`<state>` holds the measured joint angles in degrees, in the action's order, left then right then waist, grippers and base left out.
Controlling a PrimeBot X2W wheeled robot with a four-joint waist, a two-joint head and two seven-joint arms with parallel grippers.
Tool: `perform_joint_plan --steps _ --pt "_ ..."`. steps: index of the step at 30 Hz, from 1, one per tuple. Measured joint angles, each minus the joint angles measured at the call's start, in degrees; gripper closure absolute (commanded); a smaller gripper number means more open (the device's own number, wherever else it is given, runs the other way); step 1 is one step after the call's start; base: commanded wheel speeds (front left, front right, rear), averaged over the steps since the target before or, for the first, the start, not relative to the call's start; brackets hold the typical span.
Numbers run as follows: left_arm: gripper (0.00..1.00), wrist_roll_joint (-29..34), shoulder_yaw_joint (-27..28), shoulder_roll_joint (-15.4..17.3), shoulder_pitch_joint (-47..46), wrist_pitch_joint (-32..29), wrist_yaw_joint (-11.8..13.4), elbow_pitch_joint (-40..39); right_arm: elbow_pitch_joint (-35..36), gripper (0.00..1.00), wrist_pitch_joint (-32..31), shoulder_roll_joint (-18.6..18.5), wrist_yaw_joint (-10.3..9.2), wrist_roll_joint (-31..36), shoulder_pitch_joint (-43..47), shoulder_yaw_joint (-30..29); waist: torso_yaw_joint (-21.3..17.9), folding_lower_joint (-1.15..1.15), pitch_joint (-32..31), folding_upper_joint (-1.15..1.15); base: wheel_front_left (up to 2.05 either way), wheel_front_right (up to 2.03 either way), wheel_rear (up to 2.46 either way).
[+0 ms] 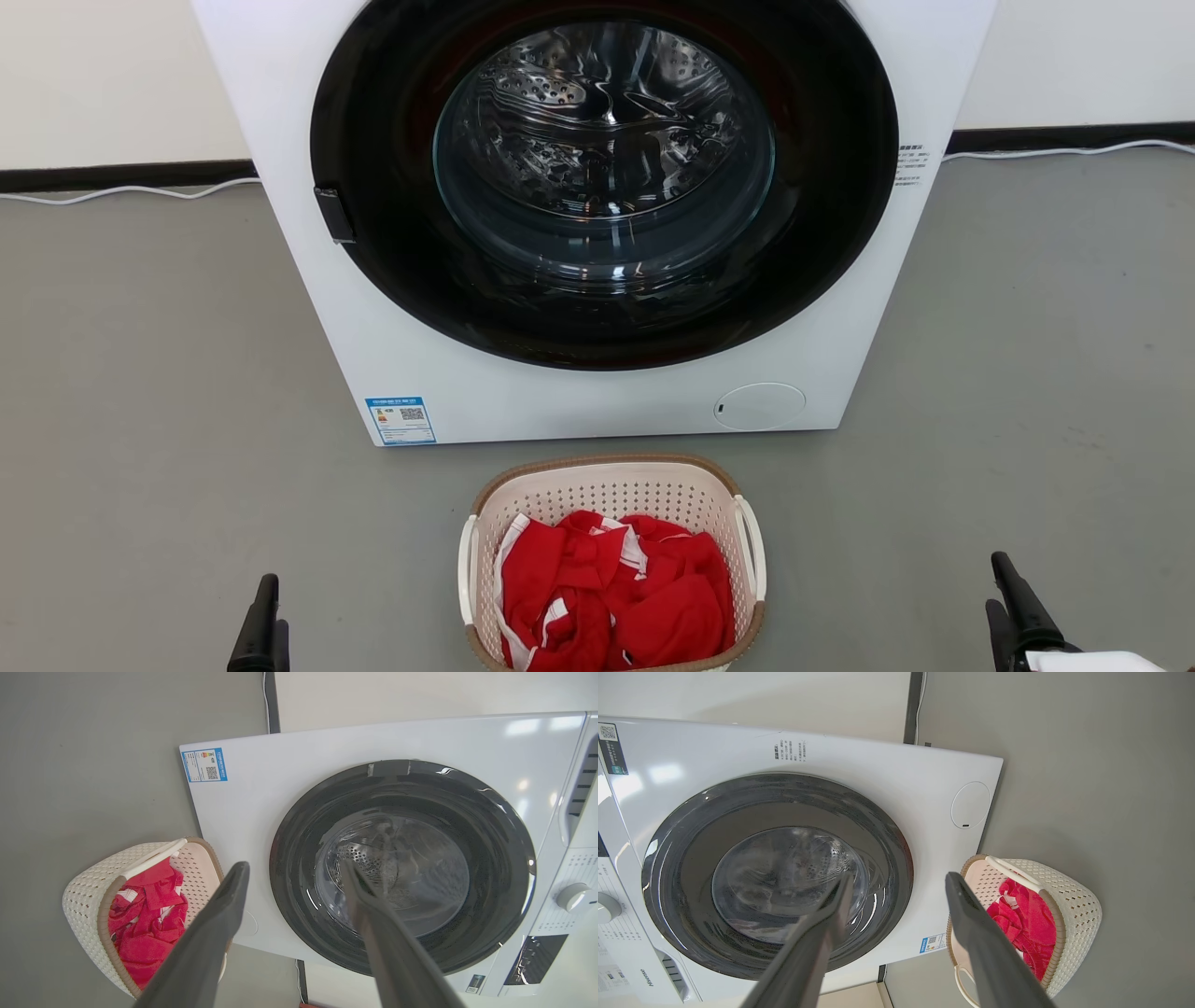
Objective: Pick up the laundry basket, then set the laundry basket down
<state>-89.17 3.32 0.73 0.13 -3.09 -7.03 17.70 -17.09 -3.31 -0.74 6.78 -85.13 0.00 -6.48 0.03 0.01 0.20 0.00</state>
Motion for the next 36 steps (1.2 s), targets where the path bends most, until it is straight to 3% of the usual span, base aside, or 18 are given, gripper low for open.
perform_joint_plan --steps 12,26,36 --pt "0.0 7.83 -0.32 0.09 0.0 1.58 0.0 -0.68 1.22 0.0 1.82 -0.09 0.0 11.2 -0.01 1.34 0.0 0.0 -0.03 0.0 0.0 0.0 0.0" --pt "0.0 26.01 -0.9 0.24 -0.01 3.91 0.54 -2.33 2.54 0.0 4.03 -0.26 0.0 28.89 -0.02 3.74 0.11 0.0 -0.26 0.0 0.0 0.0 0.0" --pt "0.0 34.16 -1.8 0.33 0.01 5.49 0.66 -2.68 2.64 0.0 5.69 -0.35 0.0 37.66 -0.05 5.23 0.1 0.0 -0.44 0.0 0.0 0.0 0.0"
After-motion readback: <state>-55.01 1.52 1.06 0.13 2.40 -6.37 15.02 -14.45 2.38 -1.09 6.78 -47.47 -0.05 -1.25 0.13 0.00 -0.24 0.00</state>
